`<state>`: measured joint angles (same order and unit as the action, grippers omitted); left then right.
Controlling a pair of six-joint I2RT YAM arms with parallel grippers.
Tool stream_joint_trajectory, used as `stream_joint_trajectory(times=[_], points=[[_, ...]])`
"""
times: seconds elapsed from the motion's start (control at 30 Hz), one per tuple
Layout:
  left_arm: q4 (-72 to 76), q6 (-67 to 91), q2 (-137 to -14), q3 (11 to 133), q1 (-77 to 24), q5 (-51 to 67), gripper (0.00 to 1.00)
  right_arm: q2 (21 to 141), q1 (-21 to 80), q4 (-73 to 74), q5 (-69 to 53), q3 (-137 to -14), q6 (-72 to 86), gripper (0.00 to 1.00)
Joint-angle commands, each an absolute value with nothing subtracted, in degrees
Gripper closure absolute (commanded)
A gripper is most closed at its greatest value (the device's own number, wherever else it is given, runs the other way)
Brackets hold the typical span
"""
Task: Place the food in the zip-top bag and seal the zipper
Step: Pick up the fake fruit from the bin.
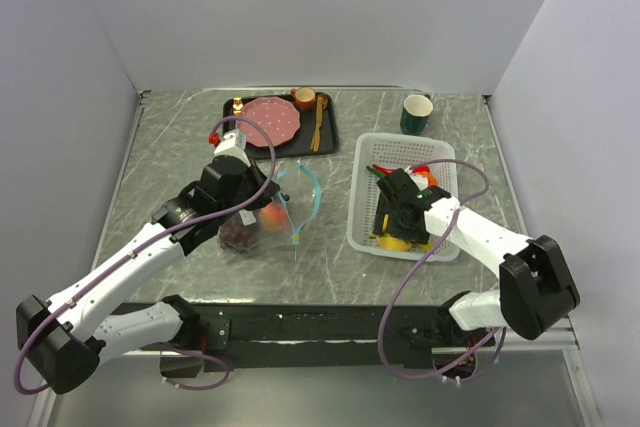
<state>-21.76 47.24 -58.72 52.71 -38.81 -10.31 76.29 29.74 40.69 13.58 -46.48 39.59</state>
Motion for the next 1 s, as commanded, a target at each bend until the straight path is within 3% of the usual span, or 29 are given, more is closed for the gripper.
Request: stream_joint_trajectory(times=[0.0,0.07,0.2,0.67,0.97], points=[[-20.21,46.32,-58.18,52.73,-38.67,-9.93,0.99,77.34,29.44,36.3,13.27,-47.81,39.11,0.21],[-20.39,46.32,-58.01,52.82,-38.76,-10.11,0.99,77.34,29.53,34.9,13.71,-48.69,39.02,0.3],[-20.57,46.49,-58.01,52.65,-38.67,-10.37,0.99,78.57,29.27,33.75,13.36,-52.63,37.54,0.36],[-21.09,46.41,-57.48,52.82,-38.76,-10.9,0.99,81.91,28.48,29.01,13.1,-57.57,34.46,0.35],[-20.57,46.67,-58.09,52.65,-38.76,-10.2,0.99,76.12,28.21,25.14,16.95,-53.97,37.26,0.34]])
